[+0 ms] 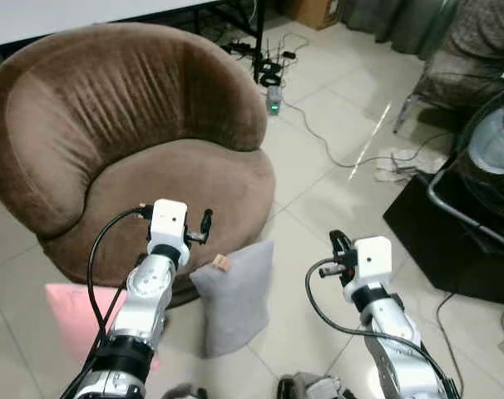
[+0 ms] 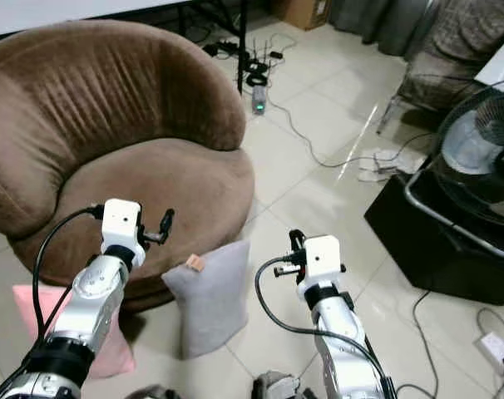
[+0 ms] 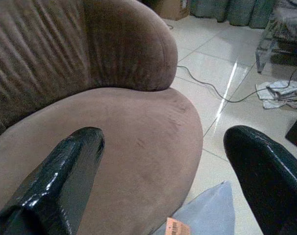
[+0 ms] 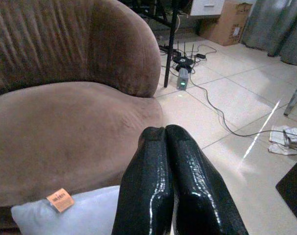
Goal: Move the pillow to the sofa from floor
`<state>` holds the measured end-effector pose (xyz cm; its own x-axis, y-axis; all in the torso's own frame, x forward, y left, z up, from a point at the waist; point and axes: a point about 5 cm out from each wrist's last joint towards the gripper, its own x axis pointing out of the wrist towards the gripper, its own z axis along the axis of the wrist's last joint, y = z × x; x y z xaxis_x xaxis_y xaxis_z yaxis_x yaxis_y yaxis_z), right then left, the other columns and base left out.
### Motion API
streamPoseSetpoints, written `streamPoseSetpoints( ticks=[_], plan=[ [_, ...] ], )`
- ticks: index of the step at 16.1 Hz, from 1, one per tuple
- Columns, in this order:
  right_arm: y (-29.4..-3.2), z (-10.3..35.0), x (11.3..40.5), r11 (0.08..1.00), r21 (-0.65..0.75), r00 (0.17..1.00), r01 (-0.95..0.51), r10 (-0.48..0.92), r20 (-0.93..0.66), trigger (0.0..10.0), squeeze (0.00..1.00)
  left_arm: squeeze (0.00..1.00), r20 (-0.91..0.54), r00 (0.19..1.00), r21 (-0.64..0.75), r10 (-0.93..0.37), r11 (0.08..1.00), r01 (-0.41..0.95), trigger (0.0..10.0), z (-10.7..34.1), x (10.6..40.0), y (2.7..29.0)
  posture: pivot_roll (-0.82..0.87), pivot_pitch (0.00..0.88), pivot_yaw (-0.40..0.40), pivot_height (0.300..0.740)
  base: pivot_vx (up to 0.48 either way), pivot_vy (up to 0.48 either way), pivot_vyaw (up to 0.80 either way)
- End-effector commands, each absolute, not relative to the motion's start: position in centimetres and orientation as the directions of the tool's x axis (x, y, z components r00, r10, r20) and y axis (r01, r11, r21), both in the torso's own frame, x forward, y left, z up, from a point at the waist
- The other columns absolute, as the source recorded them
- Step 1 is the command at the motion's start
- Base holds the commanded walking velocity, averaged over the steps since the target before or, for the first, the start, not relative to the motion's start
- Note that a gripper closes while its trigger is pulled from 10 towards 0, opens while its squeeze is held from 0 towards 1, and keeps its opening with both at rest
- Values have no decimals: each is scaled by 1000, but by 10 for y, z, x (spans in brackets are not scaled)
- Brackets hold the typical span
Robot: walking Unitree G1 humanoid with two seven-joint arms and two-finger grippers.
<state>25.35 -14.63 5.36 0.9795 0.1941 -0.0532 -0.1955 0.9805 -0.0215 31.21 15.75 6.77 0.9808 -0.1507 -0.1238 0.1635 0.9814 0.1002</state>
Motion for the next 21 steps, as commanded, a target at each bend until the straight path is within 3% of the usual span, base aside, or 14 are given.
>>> streamPoseSetpoints(
  ticks=[1,12,21],
  plan=[
    [-151,57,255,981,-23,981,-190,189,-50,10000,0,0,-143,975,99,-172,977,187,10000,64,310,151,-75,138,-61,719,247,0,0],
    [-152,57,262,987,-26,984,-159,157,-87,10000,0,0,-118,983,64,-144,986,152,10000,71,317,153,-76,138,-59,719,0,0,0],
    [-148,53,260,983,-22,978,-184,181,-101,10000,0,0,-155,975,76,-157,983,170,10000,65,312,153,-73,133,-62,634,0,0,0]
  ],
)
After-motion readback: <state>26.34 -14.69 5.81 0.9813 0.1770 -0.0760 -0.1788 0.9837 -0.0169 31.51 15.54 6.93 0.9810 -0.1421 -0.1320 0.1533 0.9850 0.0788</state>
